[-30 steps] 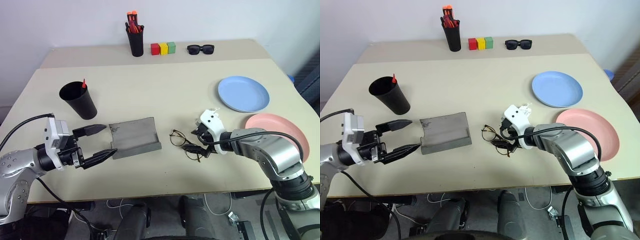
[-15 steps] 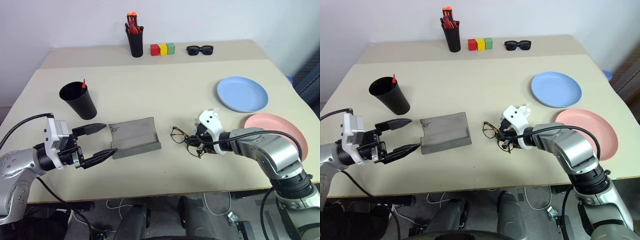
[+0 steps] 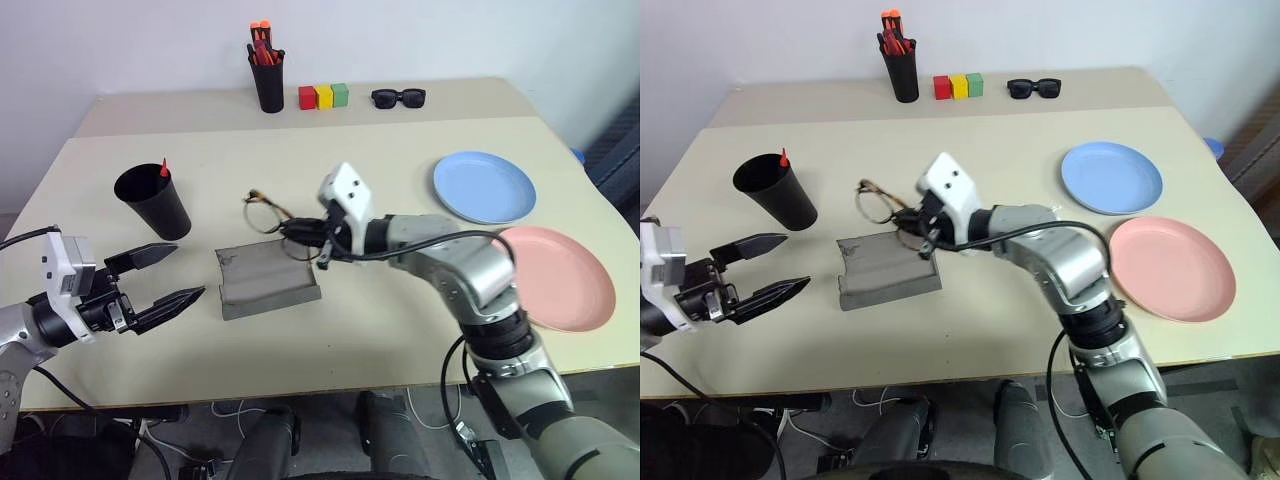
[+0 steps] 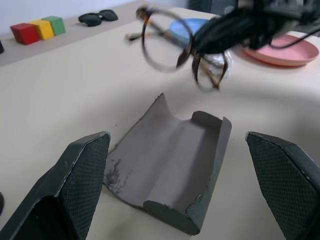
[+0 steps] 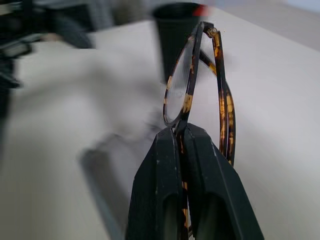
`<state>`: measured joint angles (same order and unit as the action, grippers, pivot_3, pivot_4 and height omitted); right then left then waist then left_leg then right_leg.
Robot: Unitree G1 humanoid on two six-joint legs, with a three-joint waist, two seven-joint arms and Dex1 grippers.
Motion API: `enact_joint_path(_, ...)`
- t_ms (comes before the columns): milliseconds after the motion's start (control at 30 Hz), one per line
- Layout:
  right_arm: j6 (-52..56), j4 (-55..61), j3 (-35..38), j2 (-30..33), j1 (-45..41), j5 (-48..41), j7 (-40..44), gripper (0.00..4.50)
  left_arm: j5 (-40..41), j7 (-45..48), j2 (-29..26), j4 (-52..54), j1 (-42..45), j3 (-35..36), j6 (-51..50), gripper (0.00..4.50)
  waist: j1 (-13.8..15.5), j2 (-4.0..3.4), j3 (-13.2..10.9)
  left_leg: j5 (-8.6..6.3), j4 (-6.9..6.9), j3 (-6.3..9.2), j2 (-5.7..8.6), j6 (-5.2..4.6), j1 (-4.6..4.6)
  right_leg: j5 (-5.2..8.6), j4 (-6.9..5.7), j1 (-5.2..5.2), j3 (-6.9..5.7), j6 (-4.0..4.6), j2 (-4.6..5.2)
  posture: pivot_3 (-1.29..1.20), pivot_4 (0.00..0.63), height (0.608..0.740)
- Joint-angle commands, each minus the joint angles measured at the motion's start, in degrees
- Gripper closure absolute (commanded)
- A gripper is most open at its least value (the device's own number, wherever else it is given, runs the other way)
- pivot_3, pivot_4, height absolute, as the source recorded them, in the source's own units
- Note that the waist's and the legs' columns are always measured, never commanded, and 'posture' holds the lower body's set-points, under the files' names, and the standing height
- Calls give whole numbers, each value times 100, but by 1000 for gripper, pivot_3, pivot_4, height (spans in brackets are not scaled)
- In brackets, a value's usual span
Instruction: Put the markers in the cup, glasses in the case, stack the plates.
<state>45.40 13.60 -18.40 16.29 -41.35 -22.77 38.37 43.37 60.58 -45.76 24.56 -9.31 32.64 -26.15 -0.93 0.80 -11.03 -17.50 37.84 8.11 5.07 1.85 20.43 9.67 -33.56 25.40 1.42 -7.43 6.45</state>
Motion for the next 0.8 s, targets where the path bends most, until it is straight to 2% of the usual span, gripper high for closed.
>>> enact_joint_path(33, -852, -207, -314, -118, 56, 384, 174, 4475, 231, -241, -82, 440, -72, 219, -169, 0, -1, 0, 0, 0, 0, 1, 1, 0, 0, 0, 0, 0, 0, 0, 0, 0, 150, 740)
enact_joint_path(167, -1473, -784, -520, -362, 118, 749, 175, 4475, 312, -507, -57, 679, -88, 173, -295, 0, -24, 0, 0, 0, -2, 0, 2, 1, -4, 0, -3, 1, 0, 1, -3, 0, 150, 740)
enact_joint_path(333, -2048, -1087, -851, -190, 318, 1192, 547, 4475, 303, -562, -76, 693, -31, 55, -267, 0, -23, -1, -1, 0, -6, 0, 2, 1, -4, -1, -3, 3, 0, 3, -6, 0, 150, 740)
enact_joint_path(700, -1599, -733, -922, 524, 486, 1398, 1319, 4475, 145, -248, -72, 369, 69, -96, -31, 0, -15, -1, -1, 0, -6, -2, 2, 2, -4, -1, -2, 2, 0, 4, -6, 0, 150, 740)
enact_joint_path(800, -1320, -471, -956, 917, 464, 1279, 1806, 4475, 99, -181, -61, 292, 78, -147, 46, 0, 2, -1, -1, 0, -6, -2, 2, 2, -4, -1, -1, 1, 0, 4, -6, 0, 150, 740)
